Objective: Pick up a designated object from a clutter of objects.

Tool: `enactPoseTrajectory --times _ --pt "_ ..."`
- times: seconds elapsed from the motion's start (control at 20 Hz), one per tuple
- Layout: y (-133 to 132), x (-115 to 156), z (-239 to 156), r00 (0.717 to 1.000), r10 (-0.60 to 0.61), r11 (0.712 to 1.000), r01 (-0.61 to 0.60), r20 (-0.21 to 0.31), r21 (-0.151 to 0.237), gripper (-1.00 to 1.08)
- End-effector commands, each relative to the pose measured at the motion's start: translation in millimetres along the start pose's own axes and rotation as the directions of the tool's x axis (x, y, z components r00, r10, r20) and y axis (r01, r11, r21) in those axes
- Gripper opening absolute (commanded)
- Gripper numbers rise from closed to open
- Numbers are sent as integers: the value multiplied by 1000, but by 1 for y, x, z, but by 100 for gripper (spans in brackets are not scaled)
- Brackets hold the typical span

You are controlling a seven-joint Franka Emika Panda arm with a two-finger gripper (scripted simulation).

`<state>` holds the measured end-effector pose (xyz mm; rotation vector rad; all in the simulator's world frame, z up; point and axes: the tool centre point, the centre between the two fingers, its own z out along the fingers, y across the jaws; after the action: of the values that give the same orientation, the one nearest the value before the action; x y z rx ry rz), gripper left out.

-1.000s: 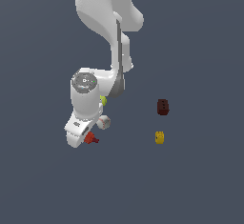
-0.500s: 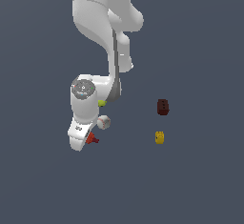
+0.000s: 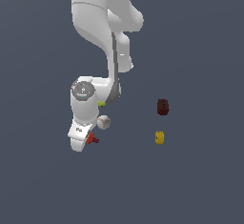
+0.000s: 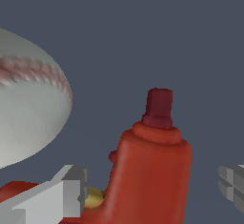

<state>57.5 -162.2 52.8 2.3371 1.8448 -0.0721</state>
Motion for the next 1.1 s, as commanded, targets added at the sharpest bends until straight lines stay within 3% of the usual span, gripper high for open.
enactPoseTrajectory --times 0.0,0.4,0.45,1.05 --pt "0 0 7 1000 -1 1000 1 0 1 108" --pt "-1 0 27 1000 -5 1000 5 0 0 108" --pt "-1 0 27 1000 -5 1000 5 0 0 -100" --pt "2 -2 21 1000 -3 1000 3 2 -7 -100"
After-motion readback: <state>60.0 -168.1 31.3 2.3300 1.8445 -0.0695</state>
